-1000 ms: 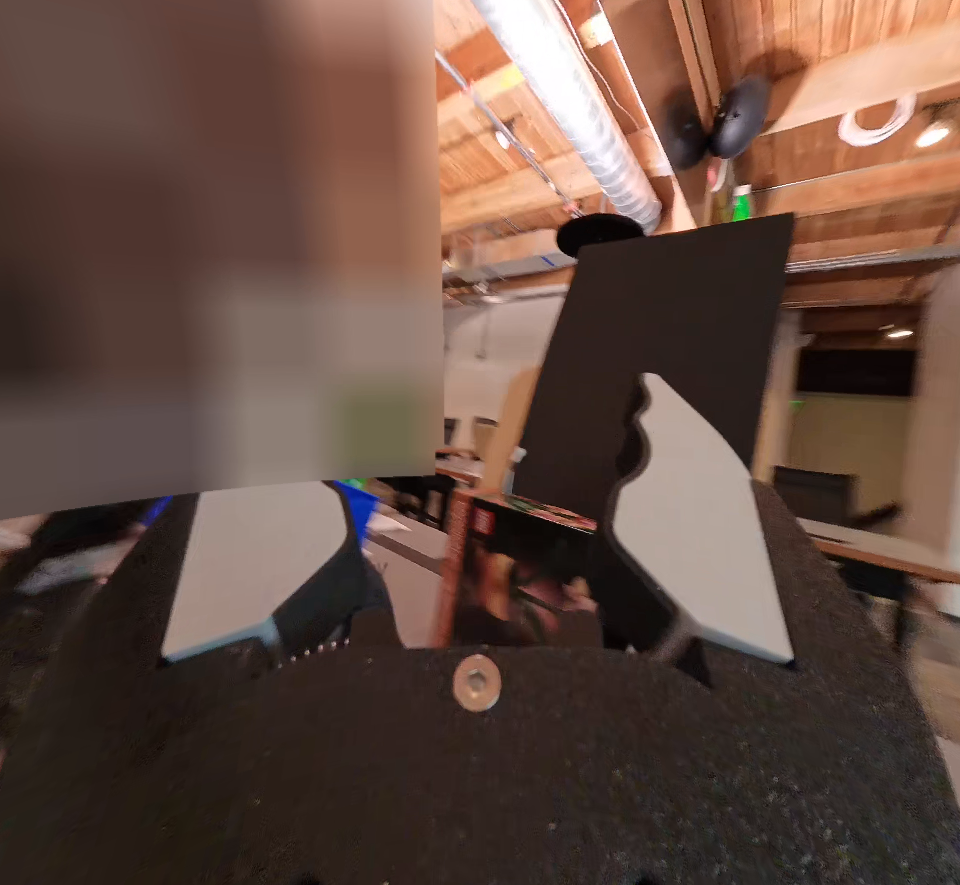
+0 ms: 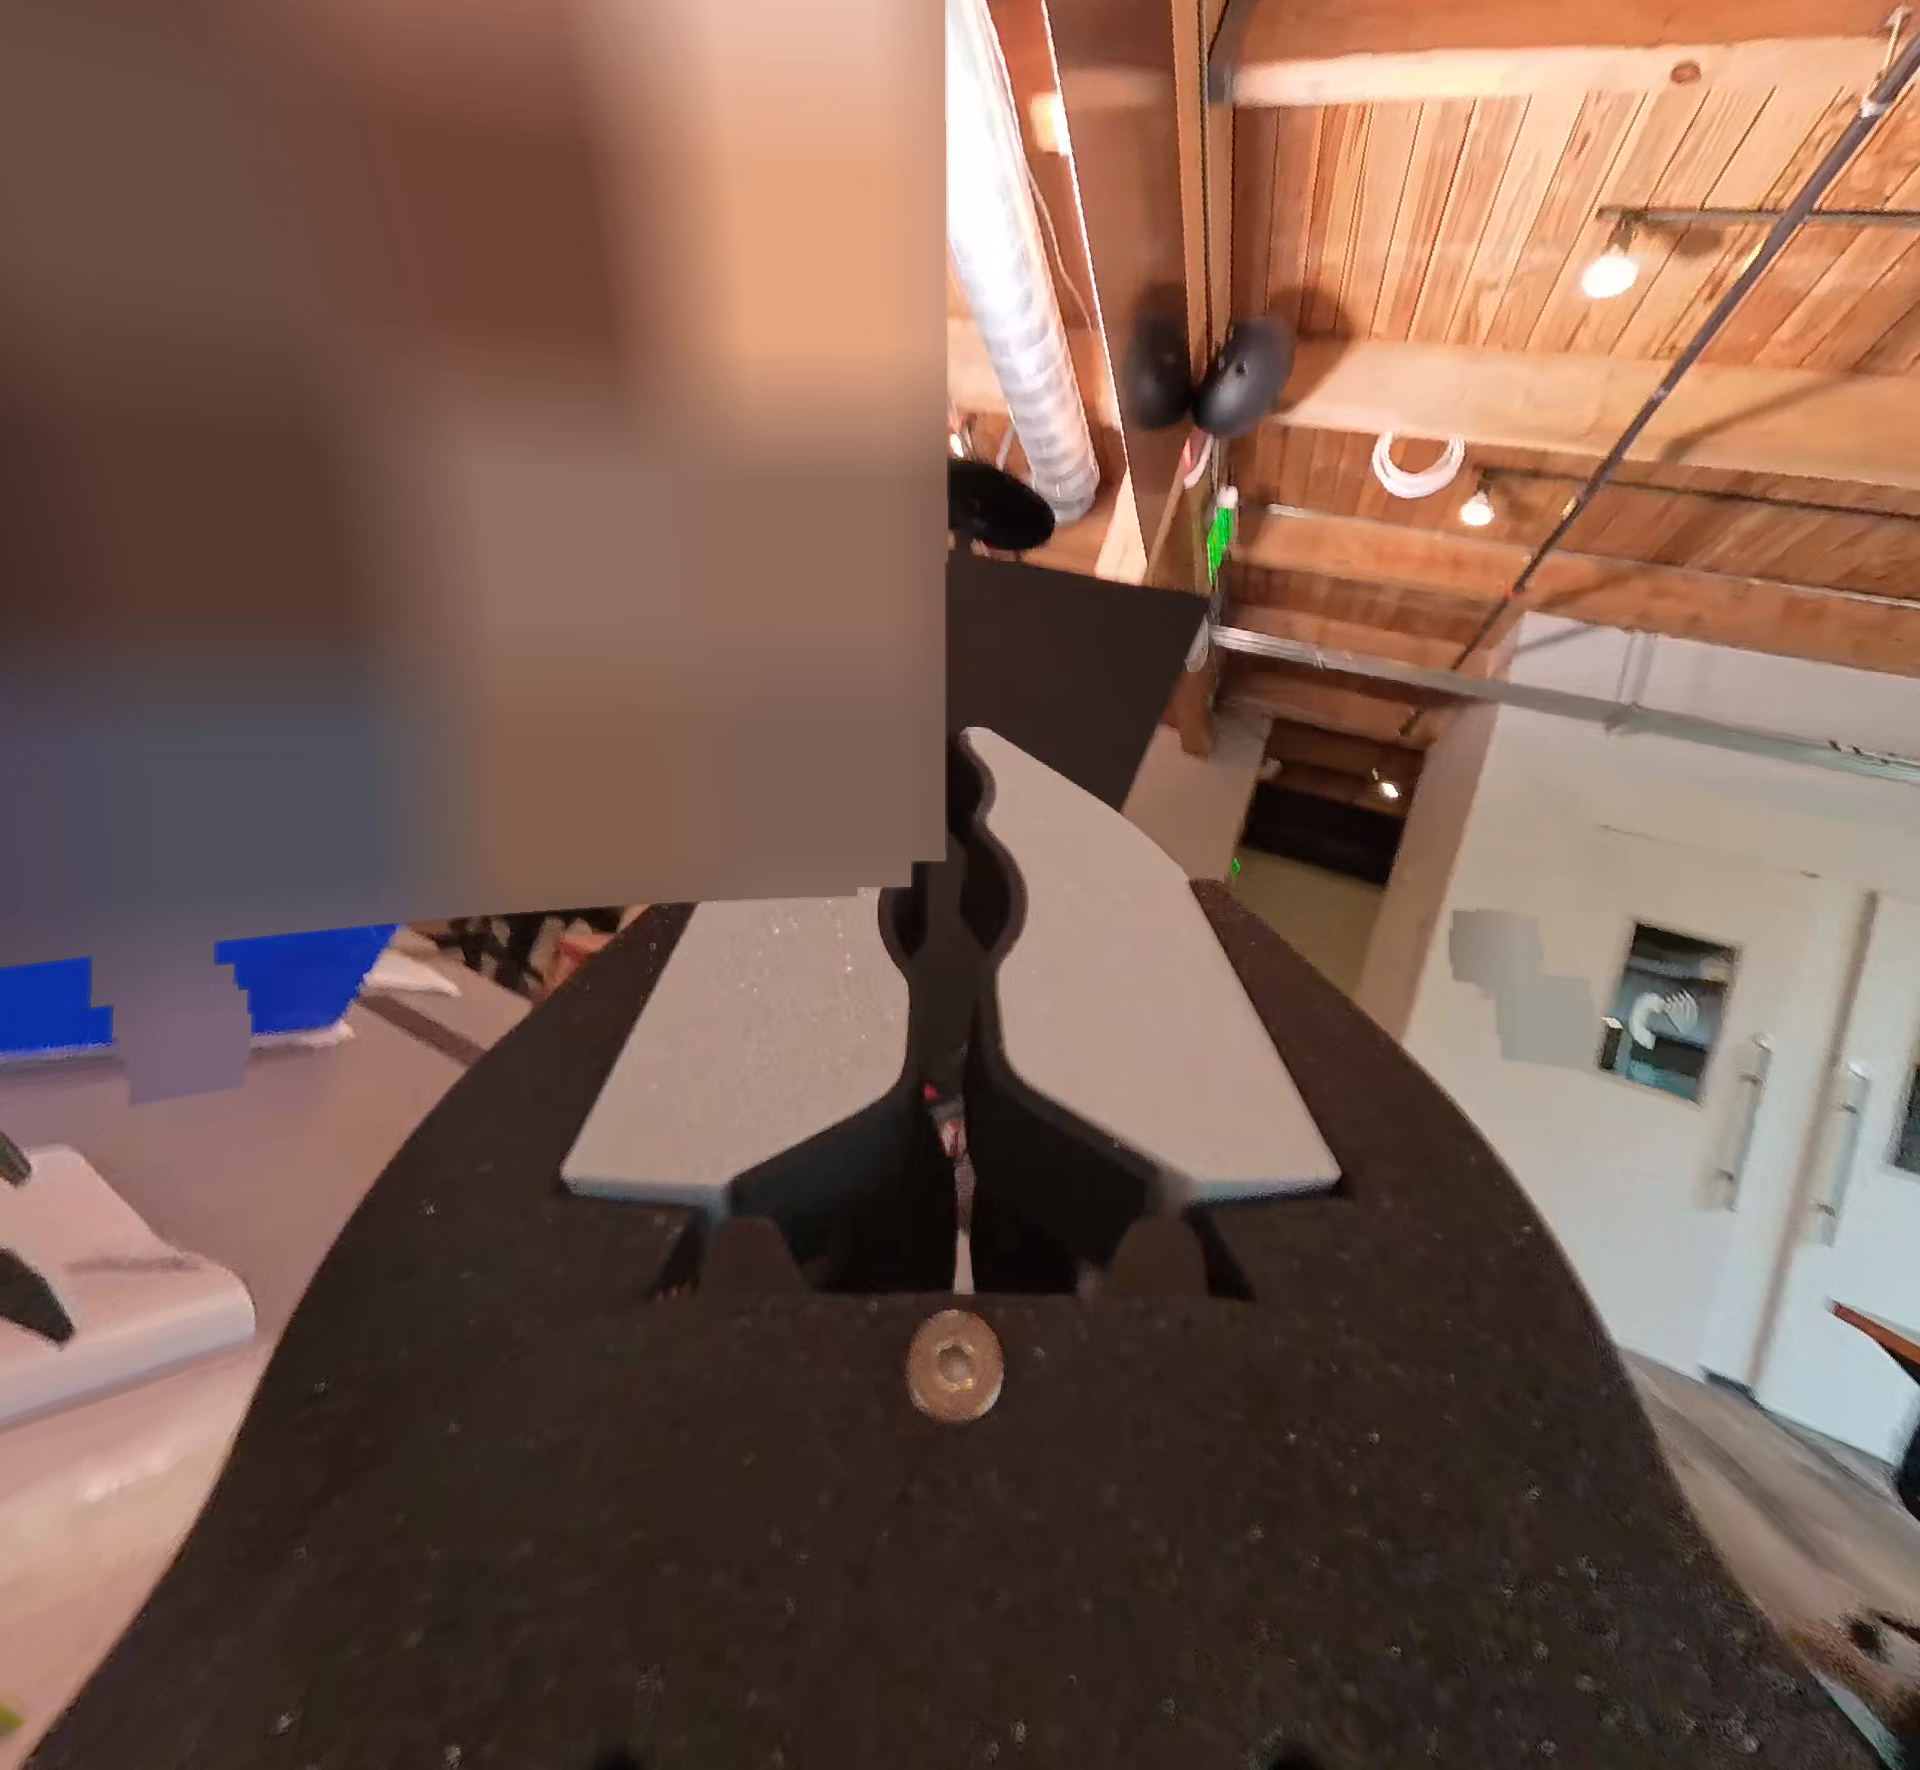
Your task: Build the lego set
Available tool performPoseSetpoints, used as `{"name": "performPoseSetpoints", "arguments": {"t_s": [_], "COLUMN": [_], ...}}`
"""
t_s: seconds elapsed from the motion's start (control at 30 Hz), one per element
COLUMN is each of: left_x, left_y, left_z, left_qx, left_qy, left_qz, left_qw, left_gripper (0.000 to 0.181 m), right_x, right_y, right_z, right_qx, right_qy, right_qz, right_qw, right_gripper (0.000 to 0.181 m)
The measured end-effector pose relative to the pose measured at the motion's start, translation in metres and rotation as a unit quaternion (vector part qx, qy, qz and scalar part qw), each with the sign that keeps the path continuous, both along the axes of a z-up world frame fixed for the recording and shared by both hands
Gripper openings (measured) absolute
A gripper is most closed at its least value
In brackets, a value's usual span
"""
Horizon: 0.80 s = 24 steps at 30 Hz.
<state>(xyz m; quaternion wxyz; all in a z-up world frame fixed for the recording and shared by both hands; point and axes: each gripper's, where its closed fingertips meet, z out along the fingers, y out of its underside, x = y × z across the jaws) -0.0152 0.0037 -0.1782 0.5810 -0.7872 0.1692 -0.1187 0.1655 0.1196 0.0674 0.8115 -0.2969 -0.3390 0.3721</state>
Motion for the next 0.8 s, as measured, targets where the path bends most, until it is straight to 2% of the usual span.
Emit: {"name": "performPoseSetpoints", "arguments": {"t_s": [0.03, 0.2, 0.4, 0.5, 0.63, 0.7, 0.8], "left_x": [0.001, 0.004, 0.014, 0.023, 0.032, 0.034, 0.037], "left_y": [0.001, 0.014, 0.036, 0.046, 0.057, 0.061, 0.067], "left_z": [-0.001, -0.004, -0.007, -0.006, -0.008, -0.010, -0.011], "left_qx": [-0.002, -0.024, -0.050, -0.060, -0.069, -0.075, -0.086], "left_qy": [0.001, 0.022, 0.052, 0.043, 0.040, 0.046, 0.058], "left_qz": [0.000, 0.006, 0.018, 0.020, 0.026, 0.030, 0.030], "left_qw": [1.000, 0.999, 0.997, 0.997, 0.997, 0.996, 0.994], "left_gripper": [0.041, 0.041, 0.039, 0.035, 0.034, 0.034, 0.034], "right_x": [0.005, 0.029, 0.063, 0.074, 0.080, 0.083, 0.085], "right_y": [0.004, 0.029, 0.059, 0.075, 0.087, 0.094, 0.098], "right_z": [-0.003, -0.038, -0.096, -0.107, -0.111, -0.119, -0.130], "right_qx": [-0.005, -0.048, -0.088, -0.090, -0.083, -0.081, -0.086], "right_qy": [-0.020, -0.181, -0.370, -0.396, -0.382, -0.383, -0.386], "right_qz": [-0.016, -0.088, -0.126, -0.135, -0.116, -0.121, -0.106], "right_qw": [1.000, 0.978, 0.916, 0.904, 0.913, 0.912, 0.912], "right_gripper": [0.000, 0.008, 0.000, 0.002, 0.014, 0.002, 0.001]}}
